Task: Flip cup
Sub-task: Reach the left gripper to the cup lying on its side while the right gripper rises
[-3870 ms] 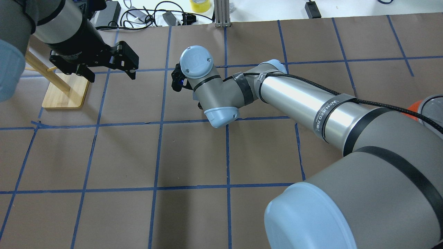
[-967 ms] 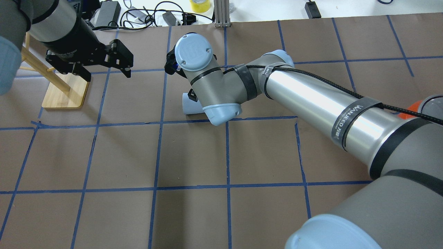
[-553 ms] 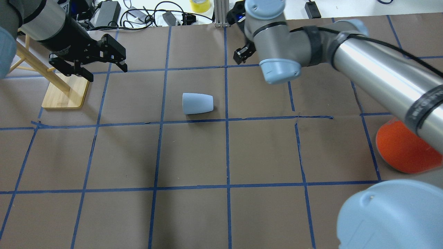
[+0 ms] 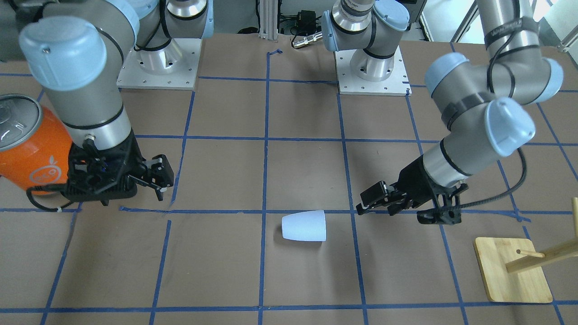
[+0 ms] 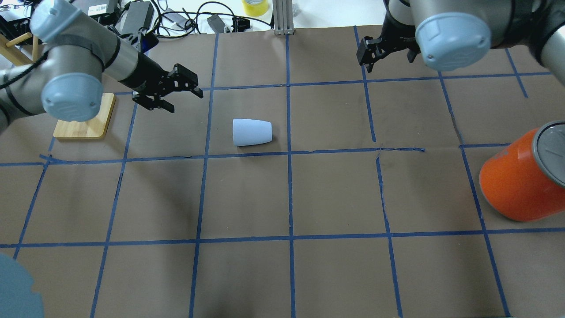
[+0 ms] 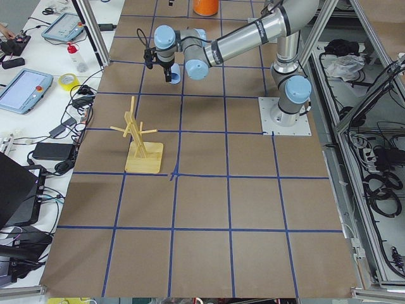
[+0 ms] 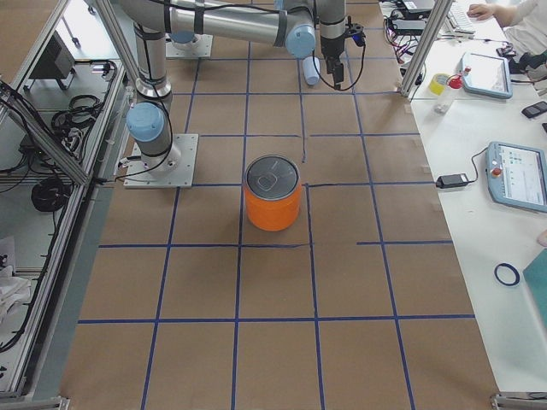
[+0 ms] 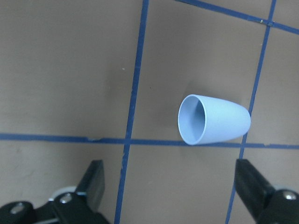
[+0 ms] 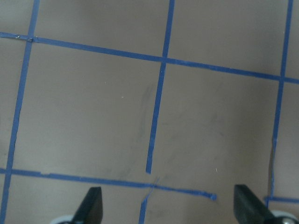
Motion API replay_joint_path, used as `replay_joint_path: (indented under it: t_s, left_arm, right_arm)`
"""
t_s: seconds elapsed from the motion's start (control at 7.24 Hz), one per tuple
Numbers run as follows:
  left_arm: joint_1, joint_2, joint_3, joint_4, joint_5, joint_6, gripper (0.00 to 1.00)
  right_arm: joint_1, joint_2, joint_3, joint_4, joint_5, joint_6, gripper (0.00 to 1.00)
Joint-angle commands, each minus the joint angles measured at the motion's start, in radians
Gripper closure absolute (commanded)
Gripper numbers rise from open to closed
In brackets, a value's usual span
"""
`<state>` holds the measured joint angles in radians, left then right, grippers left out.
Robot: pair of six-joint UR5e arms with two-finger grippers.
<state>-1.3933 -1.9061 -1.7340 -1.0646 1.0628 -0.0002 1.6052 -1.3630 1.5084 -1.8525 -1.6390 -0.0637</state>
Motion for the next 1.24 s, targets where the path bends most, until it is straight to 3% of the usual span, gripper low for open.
replay_joint_path:
  t_s: [0.0, 0.14, 0.55, 0.69, 0.83, 0.97, 1.11]
  left_arm:
    - [-0.004, -0.103, -0.025, 0.040, -0.227, 0.003, 0.00]
    - [-0.006, -0.116, -0.044, 0.038, -0.294, 0.021, 0.01]
    - [-0.032, -0.191, -0.081, 0.152, -0.316, 0.056, 0.08]
    - [-0.067, -0.197, -0.081, 0.194, -0.377, 0.051, 0.25]
    - [-0.076, -0.200, -0.084, 0.225, -0.395, 0.054, 0.57]
    - [-0.076, -0.211, -0.081, 0.226, -0.397, 0.054, 1.00]
    - [-0.078, -0.209, -0.079, 0.226, -0.396, 0.049, 1.00]
  right_arm:
    - [-0.001, -0.093, 0.001, 0.191, 0.004, 0.183, 0.00]
    - [0.004, -0.085, 0.001, 0.220, 0.014, 0.224, 0.00]
    - [-0.001, -0.094, -0.004, 0.228, 0.033, 0.234, 0.00]
    - [-0.005, -0.111, 0.001, 0.252, 0.033, 0.234, 0.00]
    - [-0.004, -0.120, 0.004, 0.269, 0.034, 0.222, 0.00]
    - [-0.007, -0.126, 0.004, 0.286, 0.050, 0.216, 0.00]
    - [-0.005, -0.142, 0.004, 0.350, 0.050, 0.214, 0.00]
